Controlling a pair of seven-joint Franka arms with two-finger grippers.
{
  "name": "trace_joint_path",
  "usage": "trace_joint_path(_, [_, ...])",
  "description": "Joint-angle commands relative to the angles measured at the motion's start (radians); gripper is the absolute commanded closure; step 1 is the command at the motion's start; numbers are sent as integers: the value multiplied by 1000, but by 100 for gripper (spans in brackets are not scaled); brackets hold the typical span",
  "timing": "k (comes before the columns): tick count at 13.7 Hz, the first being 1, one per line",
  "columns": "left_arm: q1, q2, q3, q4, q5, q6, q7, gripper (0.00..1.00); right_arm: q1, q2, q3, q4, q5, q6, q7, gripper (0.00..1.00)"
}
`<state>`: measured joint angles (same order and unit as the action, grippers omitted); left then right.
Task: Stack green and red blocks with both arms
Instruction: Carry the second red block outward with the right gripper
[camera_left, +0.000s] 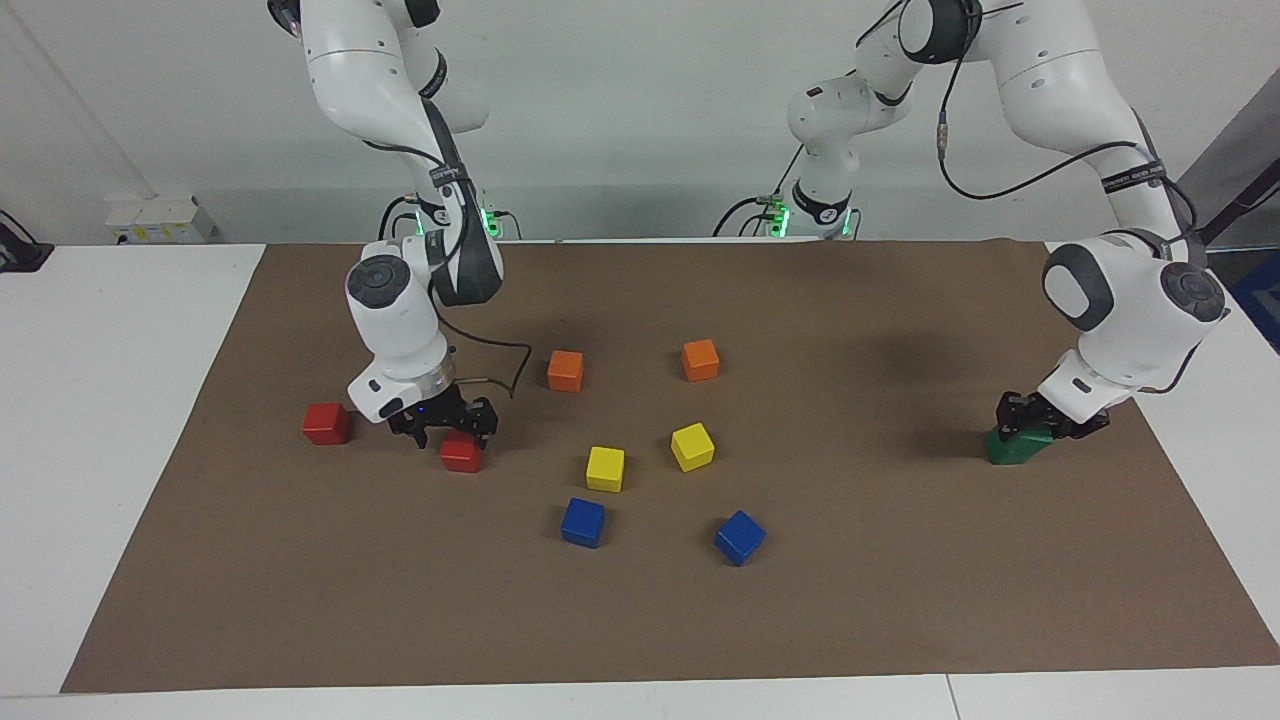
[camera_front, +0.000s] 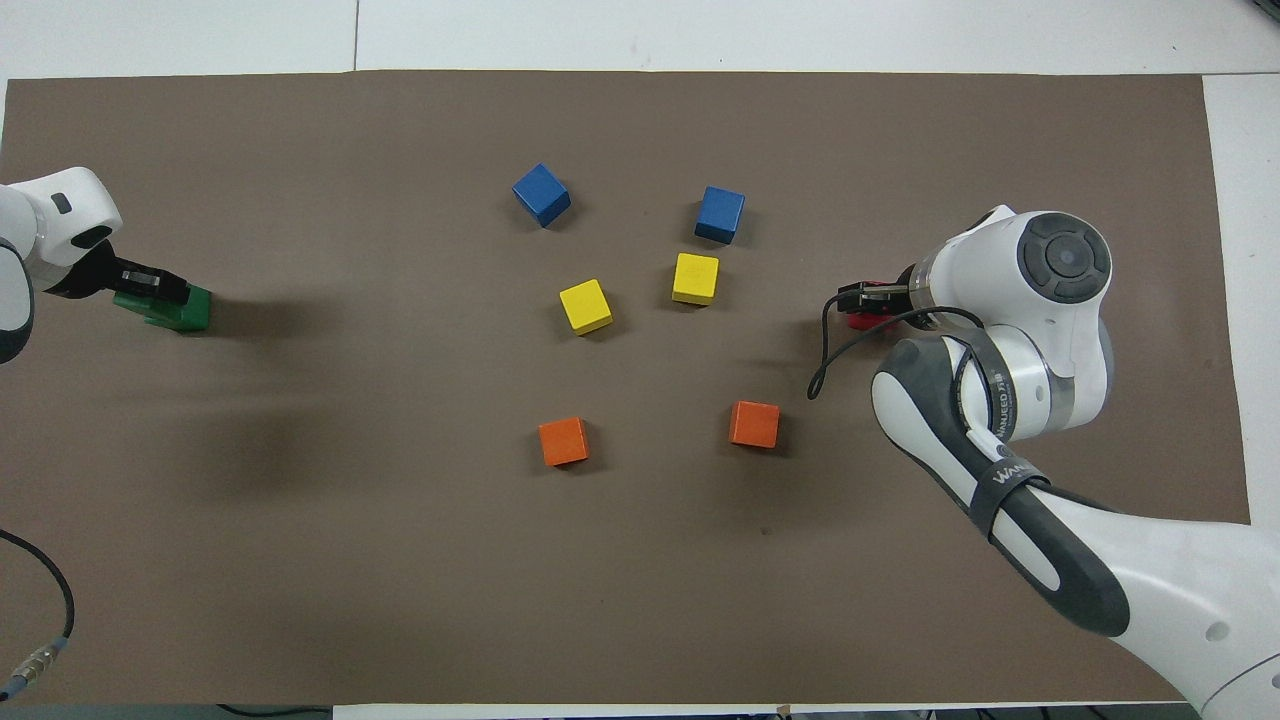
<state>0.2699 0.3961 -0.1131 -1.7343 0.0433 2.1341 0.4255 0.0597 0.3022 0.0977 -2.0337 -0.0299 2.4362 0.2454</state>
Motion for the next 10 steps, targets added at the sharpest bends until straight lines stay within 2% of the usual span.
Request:
trace_joint_path(1, [23, -26, -2, -41, -16, 29, 29, 100, -6, 26, 7, 13, -10, 20, 21, 15])
trace_joint_path(2, [25, -29, -2, -42, -16, 26, 29, 100, -8, 26, 7, 13, -10, 18, 21, 35])
trace_joint_path(4, [60, -55, -5, -92, -17, 41, 24, 100, -6, 23, 7, 10, -8, 12, 23, 85])
trace_joint_path(5, [75, -69, -7, -120, -17, 73, 21, 100, -8, 21, 7, 10, -4, 3, 37, 100])
trace_joint_path(7, [80, -83, -7, -162, -77, 121, 16, 100, -6, 0, 7, 20, -4, -55, 64, 100])
trace_joint_path(10, [63, -86, -7, -153, -114, 154, -8, 100, -21, -58, 1, 81, -14, -244, 45, 100])
